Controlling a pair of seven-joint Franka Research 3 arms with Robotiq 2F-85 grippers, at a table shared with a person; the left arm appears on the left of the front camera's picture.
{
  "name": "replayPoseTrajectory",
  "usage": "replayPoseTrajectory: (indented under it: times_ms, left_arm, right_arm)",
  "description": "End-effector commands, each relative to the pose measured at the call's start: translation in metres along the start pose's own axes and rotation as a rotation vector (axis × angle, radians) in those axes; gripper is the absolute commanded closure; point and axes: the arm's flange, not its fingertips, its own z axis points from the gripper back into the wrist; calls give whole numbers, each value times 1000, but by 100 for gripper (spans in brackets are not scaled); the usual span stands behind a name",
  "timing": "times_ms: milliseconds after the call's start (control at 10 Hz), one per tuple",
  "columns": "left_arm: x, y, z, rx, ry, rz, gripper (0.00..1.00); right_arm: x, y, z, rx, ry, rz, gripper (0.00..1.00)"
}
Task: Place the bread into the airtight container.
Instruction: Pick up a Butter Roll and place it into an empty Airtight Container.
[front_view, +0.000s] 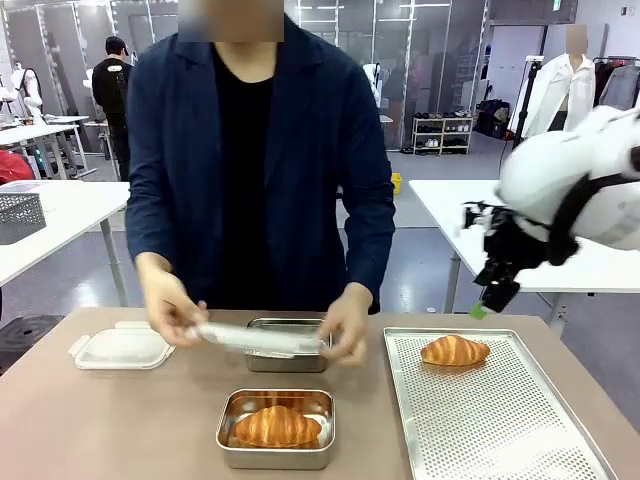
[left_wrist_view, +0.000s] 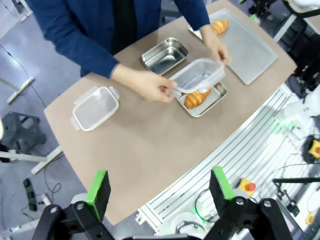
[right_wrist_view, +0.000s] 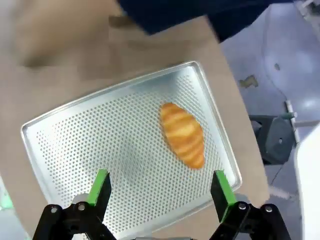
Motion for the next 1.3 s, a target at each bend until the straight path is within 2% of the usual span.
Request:
replayPoseTrajectory:
  times_ms: [0,100,200,300,400,500,600,700,1200]
  left_arm:
    - [1,0,2,2,2,-15,0]
    - [1,0,2,2,2,-15,0]
    - [1,0,2,2,2,-15,0]
    - [1,0,2,2,2,-15,0]
    - [1,0,2,2,2,-15,0]
    - [1,0,2,2,2,-15,0]
    - [1,0,2,2,2,-15,0]
    - [1,0,2,2,2,-15,0]
    - [1,0,2,2,2,-15,0]
  right_arm:
    - [-128,1,61,-37,-249,-169,0]
    - [-180,7,72,-98,-246,-291,0]
    - [-229,20,81,-125,-310,-372,0]
    - [-266,29,80,-134,-363,-449,0]
    - [-287,40,71,-128,-345,-503,0]
    - [-301,48,62,-128,-368,-530,0]
    - [-309,50,52,-74,-367,-615,0]
    - [-311,53,85,-138,-337,-544,0]
    - [-311,53,85,-138,-337,-544,0]
